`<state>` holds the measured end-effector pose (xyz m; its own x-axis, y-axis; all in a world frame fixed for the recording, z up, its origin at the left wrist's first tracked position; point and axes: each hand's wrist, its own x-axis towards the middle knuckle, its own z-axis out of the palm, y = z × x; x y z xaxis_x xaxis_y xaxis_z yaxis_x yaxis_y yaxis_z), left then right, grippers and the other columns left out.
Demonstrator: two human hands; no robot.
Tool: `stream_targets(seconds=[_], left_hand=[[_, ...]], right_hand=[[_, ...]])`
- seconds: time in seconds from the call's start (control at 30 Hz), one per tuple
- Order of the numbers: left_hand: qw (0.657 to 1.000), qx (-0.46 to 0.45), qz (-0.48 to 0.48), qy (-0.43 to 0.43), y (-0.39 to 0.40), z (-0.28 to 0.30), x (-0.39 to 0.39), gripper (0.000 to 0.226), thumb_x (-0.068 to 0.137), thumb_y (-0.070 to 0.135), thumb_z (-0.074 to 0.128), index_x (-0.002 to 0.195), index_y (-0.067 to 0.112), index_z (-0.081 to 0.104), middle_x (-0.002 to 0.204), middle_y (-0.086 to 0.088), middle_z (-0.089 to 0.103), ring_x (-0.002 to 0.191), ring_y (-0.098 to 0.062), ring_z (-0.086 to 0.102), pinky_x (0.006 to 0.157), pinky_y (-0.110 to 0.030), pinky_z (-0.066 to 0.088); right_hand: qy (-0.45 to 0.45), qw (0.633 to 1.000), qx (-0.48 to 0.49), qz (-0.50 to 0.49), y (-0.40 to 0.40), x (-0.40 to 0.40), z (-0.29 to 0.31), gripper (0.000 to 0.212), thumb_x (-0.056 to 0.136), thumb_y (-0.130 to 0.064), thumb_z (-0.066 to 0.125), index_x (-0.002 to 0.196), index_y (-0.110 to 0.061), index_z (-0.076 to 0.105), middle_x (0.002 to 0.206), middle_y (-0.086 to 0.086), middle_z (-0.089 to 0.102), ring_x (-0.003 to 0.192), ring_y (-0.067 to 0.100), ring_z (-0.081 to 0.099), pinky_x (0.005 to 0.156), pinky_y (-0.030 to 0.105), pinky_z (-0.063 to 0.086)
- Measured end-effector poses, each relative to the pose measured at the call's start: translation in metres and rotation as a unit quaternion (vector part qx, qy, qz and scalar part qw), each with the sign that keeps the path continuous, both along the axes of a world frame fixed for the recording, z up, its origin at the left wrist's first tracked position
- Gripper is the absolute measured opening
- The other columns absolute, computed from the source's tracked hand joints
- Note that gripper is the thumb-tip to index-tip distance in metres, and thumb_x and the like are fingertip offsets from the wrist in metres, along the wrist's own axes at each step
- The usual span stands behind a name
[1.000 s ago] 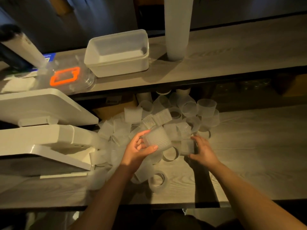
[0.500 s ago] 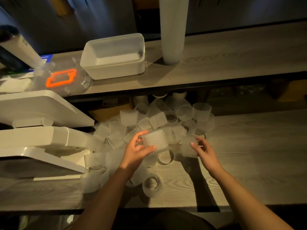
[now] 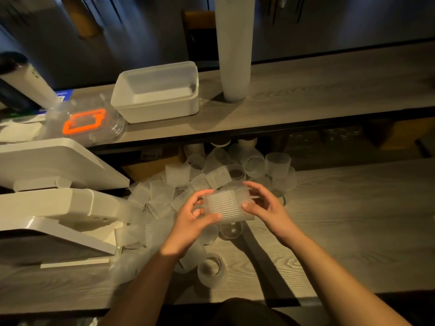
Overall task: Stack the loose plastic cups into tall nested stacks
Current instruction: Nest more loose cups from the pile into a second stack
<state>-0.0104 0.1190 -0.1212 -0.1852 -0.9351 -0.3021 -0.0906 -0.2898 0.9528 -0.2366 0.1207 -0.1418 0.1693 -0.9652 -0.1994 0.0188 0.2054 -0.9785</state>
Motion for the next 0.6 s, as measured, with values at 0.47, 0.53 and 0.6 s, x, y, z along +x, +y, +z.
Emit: stream_targets(seconds=[0.47, 0.53, 0.6], left_hand=[[0.999, 0.015, 0.032, 0.027, 0.008, 0.000, 0.006, 0.056, 0.078, 0.004, 0.079, 0.126, 0.025, 0.059, 0.126, -0.004, 0.063, 0.106, -0.013, 0.068, 0.079, -0.028, 0.057], [0.998, 0.014, 0.050, 0.027, 0.010, 0.003, 0.009, 0.053, 0.082, -0.003, 0.071, 0.125, 0.024, 0.058, 0.125, -0.003, 0.062, 0.102, -0.008, 0.068, 0.078, -0.027, 0.057], [0.997, 0.015, 0.068, 0.027, 0.011, 0.004, 0.014, 0.052, 0.082, -0.006, 0.069, 0.123, 0.023, 0.058, 0.123, -0.002, 0.062, 0.098, -0.004, 0.069, 0.077, -0.026, 0.057]], right_hand=[[0.004, 0.998, 0.062, -0.030, 0.003, 0.020, -0.020, 0.043, 0.093, -0.046, 0.052, 0.133, -0.030, 0.056, 0.123, -0.004, 0.064, 0.113, 0.010, 0.063, 0.089, 0.024, 0.053], [0.038, 0.995, 0.067, -0.069, 0.007, 0.020, -0.037, 0.027, 0.098, -0.034, 0.056, 0.122, -0.024, 0.062, 0.111, 0.000, 0.067, 0.106, 0.018, 0.065, 0.083, 0.022, 0.053], [0.099, 0.990, 0.072, -0.076, 0.013, 0.019, -0.055, 0.023, 0.096, -0.029, 0.062, 0.117, -0.019, 0.063, 0.104, -0.003, 0.068, 0.101, 0.016, 0.066, 0.080, 0.019, 0.053]])
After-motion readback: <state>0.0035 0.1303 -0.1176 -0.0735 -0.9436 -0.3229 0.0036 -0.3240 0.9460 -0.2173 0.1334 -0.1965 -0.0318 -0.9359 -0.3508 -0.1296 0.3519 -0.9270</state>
